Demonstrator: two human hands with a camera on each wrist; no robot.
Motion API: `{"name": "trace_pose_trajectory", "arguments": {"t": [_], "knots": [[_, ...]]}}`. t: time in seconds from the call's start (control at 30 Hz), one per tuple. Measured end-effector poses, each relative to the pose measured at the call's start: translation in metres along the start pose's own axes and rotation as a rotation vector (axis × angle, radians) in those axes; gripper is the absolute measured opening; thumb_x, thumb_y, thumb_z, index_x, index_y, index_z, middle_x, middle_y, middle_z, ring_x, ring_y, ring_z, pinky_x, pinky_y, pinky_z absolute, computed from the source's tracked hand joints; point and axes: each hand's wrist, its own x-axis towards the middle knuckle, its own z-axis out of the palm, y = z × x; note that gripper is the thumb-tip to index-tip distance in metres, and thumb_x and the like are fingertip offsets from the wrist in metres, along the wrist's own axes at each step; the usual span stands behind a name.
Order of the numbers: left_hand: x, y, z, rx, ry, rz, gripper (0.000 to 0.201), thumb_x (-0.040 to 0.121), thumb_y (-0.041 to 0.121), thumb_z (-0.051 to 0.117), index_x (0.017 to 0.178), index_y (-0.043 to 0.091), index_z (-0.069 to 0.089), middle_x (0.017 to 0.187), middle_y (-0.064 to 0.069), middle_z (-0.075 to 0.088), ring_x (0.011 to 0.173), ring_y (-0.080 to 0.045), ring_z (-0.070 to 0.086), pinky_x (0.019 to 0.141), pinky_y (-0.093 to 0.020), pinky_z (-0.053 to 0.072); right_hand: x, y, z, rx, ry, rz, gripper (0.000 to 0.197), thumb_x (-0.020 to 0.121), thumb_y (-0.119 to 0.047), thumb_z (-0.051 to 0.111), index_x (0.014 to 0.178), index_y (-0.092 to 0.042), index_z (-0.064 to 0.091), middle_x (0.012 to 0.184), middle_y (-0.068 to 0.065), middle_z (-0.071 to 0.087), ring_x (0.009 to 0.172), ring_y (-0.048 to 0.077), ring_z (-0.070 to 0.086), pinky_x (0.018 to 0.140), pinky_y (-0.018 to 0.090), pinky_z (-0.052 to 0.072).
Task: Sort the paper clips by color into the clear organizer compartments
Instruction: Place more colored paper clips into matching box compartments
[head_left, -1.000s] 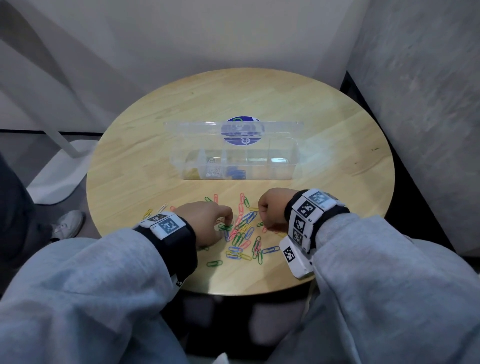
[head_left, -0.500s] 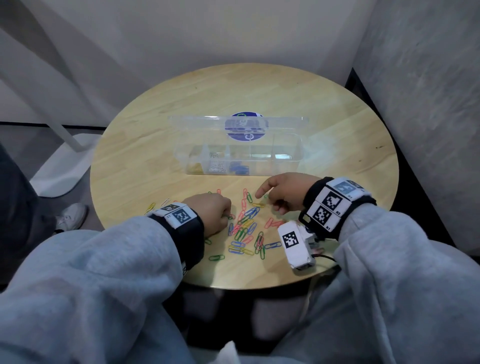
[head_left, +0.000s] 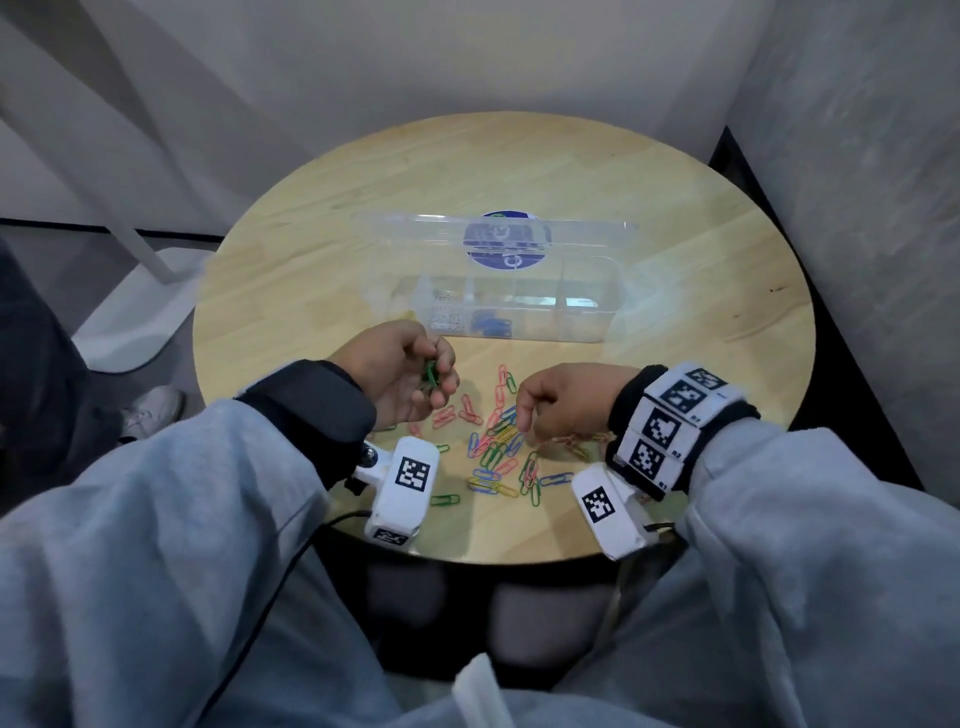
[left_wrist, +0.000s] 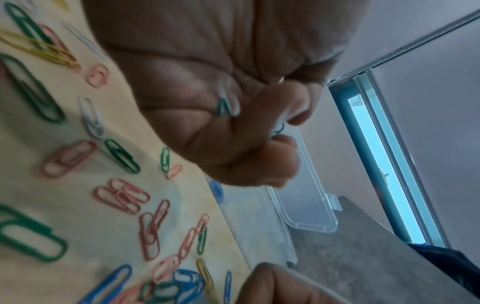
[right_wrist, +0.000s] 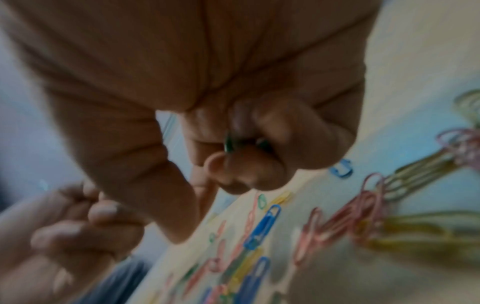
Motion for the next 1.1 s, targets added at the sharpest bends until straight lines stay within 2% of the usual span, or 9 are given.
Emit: {"name": "trace_pose_trajectory", "arguments": {"t": [0.1, 0.23, 0.3, 0.37, 0.47, 0.67, 0.77, 0.93, 1.1], "knots": [[0.005, -0.002, 0.017, 0.356, 0.114, -0.072, 0.024, 0.083, 0.015, 0.038, 0.061, 0.011, 0.048, 0.051, -0.002, 0.041, 0.037, -0.012, 0.033, 0.041, -0.016, 0.019, -0.008, -0.008, 0.009, -0.308, 0.038, 0.015, 0.018, 0.079, -0.010, 0.060, 0.075, -0.028, 0.061, 0.050, -0.013, 0.052, 0.053, 0.006, 0.047, 0.051, 0.020, 0.038], [0.012, -0.018, 0.042, 1.208, 0.162, 0.009, 0.017, 0.078, 0.025, 0.064, 0.064, 0.018, 0.058, 0.060, 0.002, 0.052, 0.057, -0.015, 0.045, 0.055, -0.023, 0.035, -0.006, -0.010, 0.019, -0.481, 0.007, 0.001, 0.016, 0.082, -0.011, 0.060, 0.083, -0.027, 0.059, 0.104, -0.006, 0.066, 0.097, 0.018, 0.062, 0.069, 0.022, 0.046], [0.014, -0.026, 0.051, 1.412, 0.166, 0.027, 0.011, 0.075, 0.027, 0.066, 0.078, 0.016, 0.067, 0.076, 0.000, 0.060, 0.071, -0.018, 0.052, 0.063, -0.025, 0.040, -0.003, -0.010, 0.018, -0.527, 0.006, -0.016, 0.014, 0.083, -0.009, 0.059, 0.083, -0.023, 0.056, 0.105, -0.001, 0.065, 0.094, 0.019, 0.060, 0.062, 0.021, 0.043], [0.018, -0.032, 0.056, 1.534, 0.196, 0.010, 0.024, 0.075, 0.032, 0.068, 0.090, 0.013, 0.070, 0.085, -0.004, 0.065, 0.075, -0.021, 0.055, 0.064, -0.027, 0.041, 0.000, -0.007, 0.017, -0.555, 0.000, -0.022, 0.015, 0.084, -0.008, 0.057, 0.076, -0.020, 0.054, 0.099, 0.003, 0.066, 0.084, 0.017, 0.056, 0.054, 0.021, 0.038], [0.020, -0.035, 0.058, 1.596, 0.231, 0.021, 0.036, 0.075, 0.044, 0.069, 0.093, 0.013, 0.068, 0.095, -0.006, 0.069, 0.080, -0.023, 0.058, 0.063, -0.027, 0.040, 0.004, -0.001, 0.015, -0.540, -0.004, 0.004, 0.022, 0.082, -0.011, 0.059, 0.066, -0.021, 0.050, 0.101, 0.005, 0.071, 0.087, 0.021, 0.062, 0.063, 0.025, 0.044], [0.021, -0.032, 0.052, 1.505, 0.261, 0.027, 0.019, 0.076, 0.032, 0.070, 0.089, 0.018, 0.069, 0.091, -0.001, 0.068, 0.086, -0.022, 0.062, 0.062, -0.022, 0.038, -0.003, 0.006, -0.020, -0.337, 0.127, 0.013, 0.027, 0.076, -0.024, 0.075, 0.060, -0.021, 0.053, 0.062, -0.007, 0.053, 0.064, 0.011, 0.047, 0.057, 0.022, 0.036], [0.019, -0.034, 0.052, 1.498, 0.272, 0.054, 0.012, 0.074, 0.025, 0.067, 0.086, 0.022, 0.067, 0.083, 0.004, 0.063, 0.080, -0.020, 0.058, 0.052, -0.021, 0.034, -0.009, 0.009, -0.033, -0.266, 0.182, 0.005, 0.029, 0.077, -0.026, 0.074, 0.062, -0.021, 0.050, 0.061, -0.007, 0.048, 0.055, 0.009, 0.042, 0.052, 0.020, 0.032], [0.021, -0.035, 0.055, 1.497, 0.212, 0.078, 0.012, 0.077, 0.032, 0.068, 0.075, 0.024, 0.059, 0.087, 0.003, 0.064, 0.085, -0.019, 0.060, 0.067, -0.023, 0.039, -0.011, 0.016, -0.038, -0.097, 0.224, 0.045, 0.028, 0.078, -0.023, 0.073, 0.065, -0.019, 0.048, 0.061, -0.001, 0.049, 0.049, 0.013, 0.041, 0.049, 0.022, 0.035], [0.023, -0.032, 0.054, 1.501, 0.150, 0.019, 0.013, 0.083, 0.031, 0.065, 0.075, 0.021, 0.060, 0.078, 0.001, 0.060, 0.074, -0.018, 0.052, 0.067, -0.023, 0.039, -0.008, 0.017, -0.036, -0.041, 0.218, 0.048, 0.028, 0.079, -0.021, 0.072, 0.064, -0.019, 0.049, 0.063, -0.001, 0.053, 0.052, 0.013, 0.046, 0.053, 0.023, 0.039]]}}
